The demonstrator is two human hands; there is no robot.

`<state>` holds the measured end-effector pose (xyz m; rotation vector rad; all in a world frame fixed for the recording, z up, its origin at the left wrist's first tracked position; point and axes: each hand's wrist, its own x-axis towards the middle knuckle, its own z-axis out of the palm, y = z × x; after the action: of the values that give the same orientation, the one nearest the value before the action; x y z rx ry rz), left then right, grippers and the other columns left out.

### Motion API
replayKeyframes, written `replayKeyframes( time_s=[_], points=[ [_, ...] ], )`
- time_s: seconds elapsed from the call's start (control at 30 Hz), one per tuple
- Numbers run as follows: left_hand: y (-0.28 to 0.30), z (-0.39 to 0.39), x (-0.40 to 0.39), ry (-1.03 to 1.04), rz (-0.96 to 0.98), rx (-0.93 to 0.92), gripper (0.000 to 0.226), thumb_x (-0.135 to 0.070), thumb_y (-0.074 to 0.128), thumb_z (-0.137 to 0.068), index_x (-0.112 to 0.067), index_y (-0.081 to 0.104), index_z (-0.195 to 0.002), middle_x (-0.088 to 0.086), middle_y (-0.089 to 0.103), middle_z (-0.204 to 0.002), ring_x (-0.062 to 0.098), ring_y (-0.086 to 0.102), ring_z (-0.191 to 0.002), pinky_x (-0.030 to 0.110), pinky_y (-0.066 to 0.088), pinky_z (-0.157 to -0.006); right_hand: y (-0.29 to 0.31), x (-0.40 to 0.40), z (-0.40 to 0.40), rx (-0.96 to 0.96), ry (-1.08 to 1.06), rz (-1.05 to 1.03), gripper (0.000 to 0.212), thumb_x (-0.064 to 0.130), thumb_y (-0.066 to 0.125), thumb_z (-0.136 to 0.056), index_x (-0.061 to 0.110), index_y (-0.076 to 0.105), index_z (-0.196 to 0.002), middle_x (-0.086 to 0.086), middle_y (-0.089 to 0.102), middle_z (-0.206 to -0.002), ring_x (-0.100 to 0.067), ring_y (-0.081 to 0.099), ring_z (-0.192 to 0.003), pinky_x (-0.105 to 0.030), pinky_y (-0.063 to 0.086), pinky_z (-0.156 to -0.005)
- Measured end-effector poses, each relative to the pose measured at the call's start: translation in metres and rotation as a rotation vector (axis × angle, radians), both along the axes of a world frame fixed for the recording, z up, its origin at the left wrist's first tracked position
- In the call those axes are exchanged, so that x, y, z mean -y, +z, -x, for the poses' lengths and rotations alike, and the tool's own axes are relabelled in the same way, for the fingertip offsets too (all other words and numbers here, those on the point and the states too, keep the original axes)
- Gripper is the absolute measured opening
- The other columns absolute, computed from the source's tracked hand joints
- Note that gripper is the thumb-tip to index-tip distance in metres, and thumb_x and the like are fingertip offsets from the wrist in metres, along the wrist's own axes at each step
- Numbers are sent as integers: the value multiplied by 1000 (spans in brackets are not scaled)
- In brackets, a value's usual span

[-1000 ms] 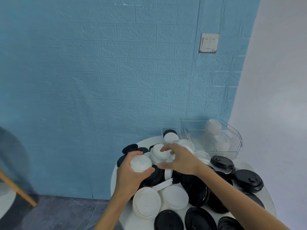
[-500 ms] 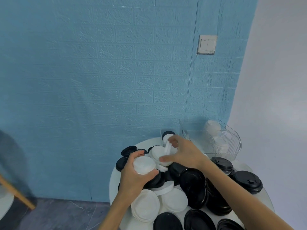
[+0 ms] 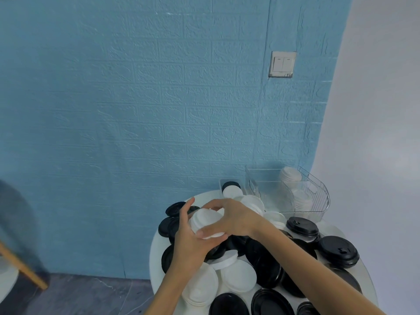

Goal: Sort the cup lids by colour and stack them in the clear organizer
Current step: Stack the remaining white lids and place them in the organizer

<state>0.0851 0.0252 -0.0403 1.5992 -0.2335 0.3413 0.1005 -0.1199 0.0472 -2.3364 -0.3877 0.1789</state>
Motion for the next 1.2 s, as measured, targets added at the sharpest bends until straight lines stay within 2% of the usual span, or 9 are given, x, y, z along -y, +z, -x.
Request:
replayKeyframes(
  time_s=[0.17,0.3,0.4,0.53,0.6,0.73,0.97,1.1,1.2],
  points=[
    [-2,-2,2,-6,2,26,118,-21,103,-46,-63,37,-135,-16,54,-138,5,55,-127,46,55,-100,-3,-5,-4,-88,10,-15,71,50,93,-64,43,61,-127,14,59,-124,-5,56,-119,-27,46,-105],
    [-2,-2,3,-64,5,32,115,-13,102,-49,-53,41,-137,-20,57,-133,0,59,-122,31,55,-99,-13,-4,-15,-210,-19,-208,74,48,98,-47,48,68,-115,6,63,-126,-11,63,-118,-38,53,-104],
    [0,-2,4,-45,18,15,98,-12,99,-57,-42,50,-136,-28,63,-121,-2,64,-113,25,55,-92,-17,-6,-16,-230,-26,-269,74,44,98,-49,49,66,-115,3,60,-131,-13,61,-120,-32,54,-101],
    [5,-5,3,2,12,14,81,-11,98,-60,-38,58,-126,-25,69,-111,-1,68,-102,18,54,-82,-19,-2,-16,-407,-53,-569,81,33,93,-69,10,57,-137,-7,68,-114,-18,68,-94,-26,55,-68],
    [6,-5,2,7,18,13,78,-16,99,-58,-34,60,-123,-22,71,-108,4,69,-103,22,55,-84,-19,3,-14,-545,-53,-752,86,34,94,-64,1,58,-135,-10,68,-111,-22,65,-97,-29,51,-74],
    [7,-4,6,-4,12,3,75,-5,98,-57,-27,59,-118,-21,70,-108,6,70,-101,30,58,-88,-20,5,-10,-669,4,-787,29,17,76,-89,11,67,-116,-5,72,-107,-17,69,-97,-26,57,-78],
    [8,-1,11,29,1,10,74,-27,101,-48,-34,61,-109,-32,65,-114,0,66,-107,25,55,-88,-25,3,-9,-668,-17,-889,20,5,73,-89,9,68,-108,-6,74,-100,-17,71,-89,-23,55,-69],
    [11,-1,11,35,-68,19,80,-27,101,-49,-41,60,-117,-26,69,-103,-3,67,-97,25,57,-84,-30,1,-13,-610,26,-900,40,5,77,-83,0,67,-121,-14,72,-113,-26,69,-106,-32,55,-86],
    [12,-3,11,37,-105,11,86,-30,100,-47,-41,58,-122,-20,71,-104,-4,67,-96,26,58,-84,-34,1,-15,-571,19,-898,56,7,80,-76,-4,63,-128,-17,71,-116,-28,68,-108,-33,57,-84]
  ],
)
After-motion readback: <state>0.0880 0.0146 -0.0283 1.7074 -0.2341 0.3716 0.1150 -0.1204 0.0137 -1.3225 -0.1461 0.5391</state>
